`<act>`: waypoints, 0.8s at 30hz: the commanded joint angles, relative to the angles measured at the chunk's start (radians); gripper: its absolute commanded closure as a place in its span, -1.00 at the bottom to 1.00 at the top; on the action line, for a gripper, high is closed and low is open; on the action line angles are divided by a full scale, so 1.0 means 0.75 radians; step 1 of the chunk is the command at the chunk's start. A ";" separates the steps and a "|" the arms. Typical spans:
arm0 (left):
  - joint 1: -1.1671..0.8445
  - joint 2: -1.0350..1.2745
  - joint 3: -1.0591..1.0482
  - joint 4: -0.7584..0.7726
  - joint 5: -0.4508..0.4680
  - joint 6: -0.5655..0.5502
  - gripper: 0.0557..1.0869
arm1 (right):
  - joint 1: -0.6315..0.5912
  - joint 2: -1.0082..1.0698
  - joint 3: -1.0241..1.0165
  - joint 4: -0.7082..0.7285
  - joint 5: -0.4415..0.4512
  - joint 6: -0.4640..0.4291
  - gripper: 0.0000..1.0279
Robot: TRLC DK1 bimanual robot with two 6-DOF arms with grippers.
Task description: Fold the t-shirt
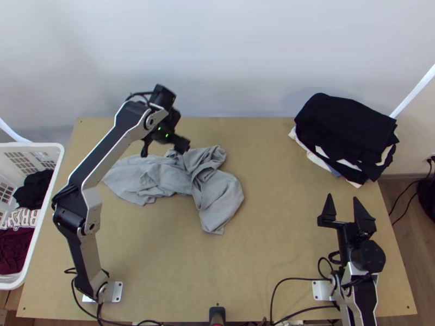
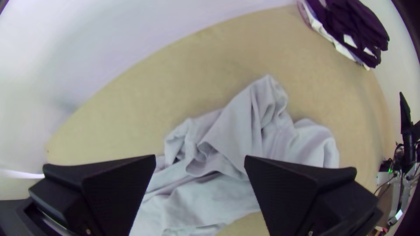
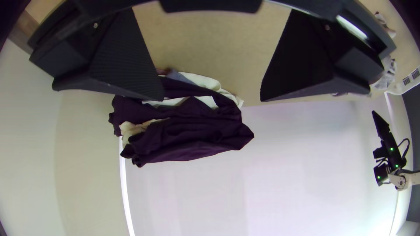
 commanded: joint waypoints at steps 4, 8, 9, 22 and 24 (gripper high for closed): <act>-0.030 -0.024 -0.192 0.047 0.043 0.066 -0.90 | -0.006 -0.006 -0.010 -0.024 0.003 -0.018 -0.93; -0.052 -0.016 -0.200 0.094 0.043 0.062 -0.90 | -0.006 -0.006 -0.010 -0.024 0.003 -0.018 -0.93; -0.061 -0.014 -0.200 0.104 0.045 0.062 -0.90 | -0.006 -0.006 -0.010 -0.024 0.003 -0.018 -0.93; -0.134 0.027 -0.267 0.224 0.041 0.107 0.50 | -0.006 -0.006 -0.010 -0.024 0.003 -0.018 -0.93; -0.138 0.025 -0.273 0.224 0.041 0.107 0.42 | -0.006 -0.006 -0.010 -0.024 0.003 -0.018 -0.93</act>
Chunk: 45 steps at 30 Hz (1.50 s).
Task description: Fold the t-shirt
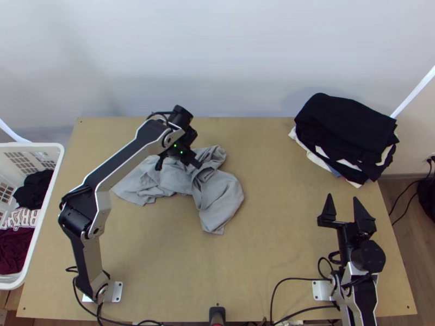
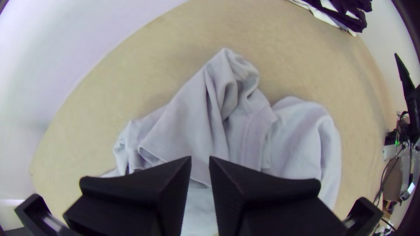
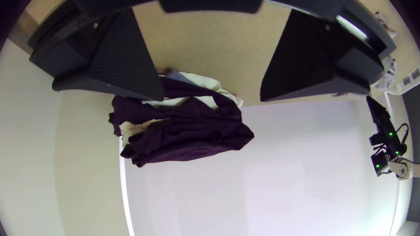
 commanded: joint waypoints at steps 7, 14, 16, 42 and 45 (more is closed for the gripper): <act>-0.029 0.013 -0.028 -0.081 -0.191 0.012 -0.26 | -0.006 -0.006 -0.010 -0.024 0.004 -0.017 -0.93; -0.025 0.089 -0.044 -0.066 -0.191 0.003 -0.25 | -0.006 -0.006 -0.010 -0.024 0.004 -0.017 -0.93; -0.027 0.120 -0.042 -0.054 -0.191 0.001 -0.19 | -0.006 -0.006 -0.010 -0.022 0.004 -0.017 -0.93; 0.255 0.279 0.510 0.146 -0.119 -0.164 0.92 | -0.006 -0.006 -0.010 -0.024 0.004 -0.017 -0.93; 0.241 0.324 0.512 0.181 -0.123 -0.164 0.92 | -0.006 -0.006 -0.010 -0.022 0.004 -0.017 -0.93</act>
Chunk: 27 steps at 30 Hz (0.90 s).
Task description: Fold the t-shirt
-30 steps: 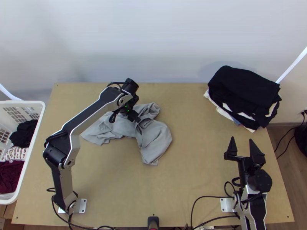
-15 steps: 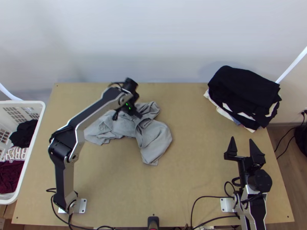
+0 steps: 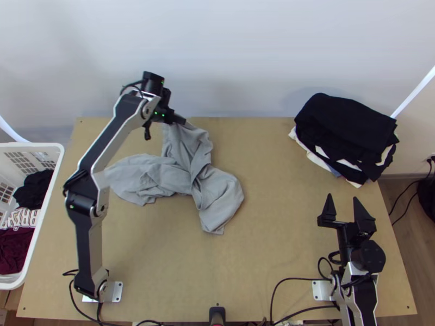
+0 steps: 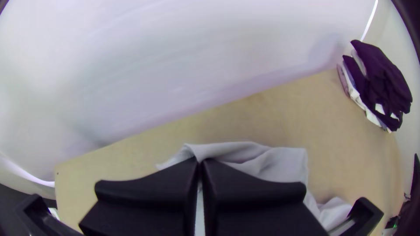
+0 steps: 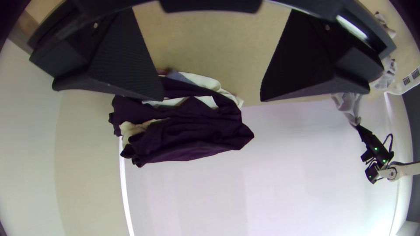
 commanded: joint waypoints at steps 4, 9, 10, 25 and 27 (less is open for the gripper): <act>-0.044 0.174 0.053 0.082 -0.028 -0.020 0.92 | -0.006 -0.006 -0.010 -0.022 0.004 -0.018 -0.93; -0.042 0.248 0.067 0.215 -0.073 -0.037 -0.15 | -0.006 -0.006 -0.010 -0.024 0.004 -0.018 -0.93; -0.036 0.248 0.079 0.215 -0.073 -0.047 -0.93 | -0.006 -0.006 -0.010 -0.022 0.004 -0.018 -0.93; 0.095 -0.296 0.045 -0.215 0.007 -0.241 -0.91 | -0.006 -0.006 -0.010 -0.024 0.004 -0.018 -0.93; 0.125 -0.343 0.034 -0.297 0.112 -0.243 -0.91 | -0.006 -0.006 -0.010 -0.022 0.004 -0.018 -0.93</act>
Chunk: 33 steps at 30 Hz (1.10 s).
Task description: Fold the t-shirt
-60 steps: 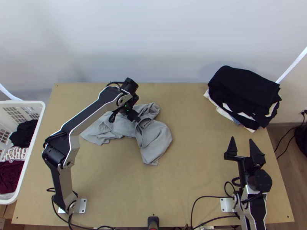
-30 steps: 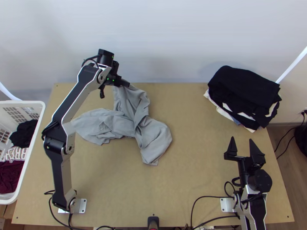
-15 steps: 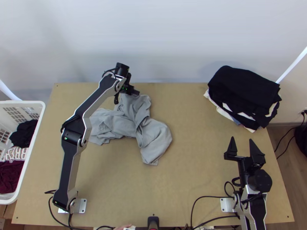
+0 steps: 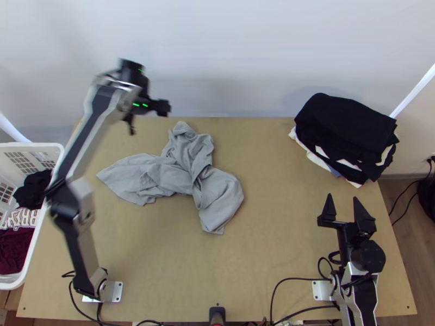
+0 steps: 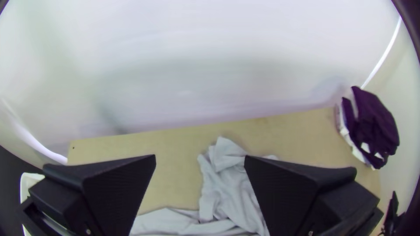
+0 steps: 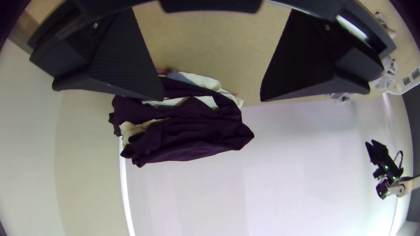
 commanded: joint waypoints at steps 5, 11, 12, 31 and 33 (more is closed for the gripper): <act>0.093 -0.282 -0.189 -0.151 0.098 -0.037 -0.91 | -0.006 -0.006 -0.010 -0.024 0.004 -0.018 -0.93; 0.213 -0.521 -0.383 -0.160 0.096 -0.039 -0.91 | -0.006 -0.006 -0.010 -0.024 0.004 -0.018 -0.93; 0.240 -0.562 -0.424 -0.160 0.096 -0.039 -0.91 | -0.006 -0.006 -0.010 -0.024 0.004 -0.018 -0.93; 0.495 -1.010 -0.982 -0.153 0.098 -0.037 -0.91 | 0.078 -0.006 -0.012 0.009 -0.019 0.107 -0.93; 0.493 -1.032 -1.027 -0.129 0.098 -0.053 -0.91 | 0.078 -0.006 0.004 0.021 -0.102 0.105 -0.93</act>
